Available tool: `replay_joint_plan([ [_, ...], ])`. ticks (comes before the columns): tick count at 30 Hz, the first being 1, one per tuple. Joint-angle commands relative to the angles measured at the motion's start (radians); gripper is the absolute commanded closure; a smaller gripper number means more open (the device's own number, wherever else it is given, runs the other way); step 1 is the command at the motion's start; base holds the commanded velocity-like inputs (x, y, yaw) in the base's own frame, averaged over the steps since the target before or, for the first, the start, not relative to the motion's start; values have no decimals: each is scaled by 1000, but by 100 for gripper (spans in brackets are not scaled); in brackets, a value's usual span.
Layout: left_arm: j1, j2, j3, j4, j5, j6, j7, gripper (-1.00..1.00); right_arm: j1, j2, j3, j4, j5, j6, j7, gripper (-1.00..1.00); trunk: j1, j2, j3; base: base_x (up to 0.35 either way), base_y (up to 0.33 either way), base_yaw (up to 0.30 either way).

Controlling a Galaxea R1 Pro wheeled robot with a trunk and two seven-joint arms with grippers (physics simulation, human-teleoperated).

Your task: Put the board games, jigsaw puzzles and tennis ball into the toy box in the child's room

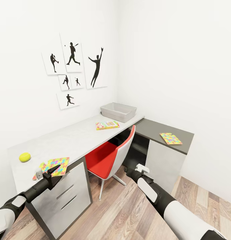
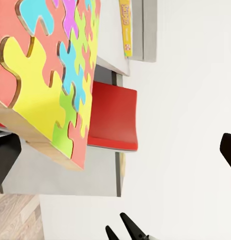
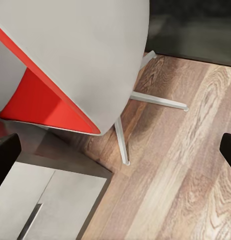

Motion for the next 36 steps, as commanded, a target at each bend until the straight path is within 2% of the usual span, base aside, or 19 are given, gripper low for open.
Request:
replay_joint_plan([
  [1,-1,0,9,-1,-10,7,-4,-100,-1,-1,3,-2,-5,2,-7,-100,0,-1,-1,25,0,0],
  [13,-1,0,9,-1,-10,7,-2,-100,-1,-1,3,-2,-5,2,-7,-100,0,-1,-1,123,0,0],
  [36,4,1,9,-1,-11,8,-15,-100,-1,-1,3,1,-5,2,-7,-100,0,-1,-1,5,0,0],
])
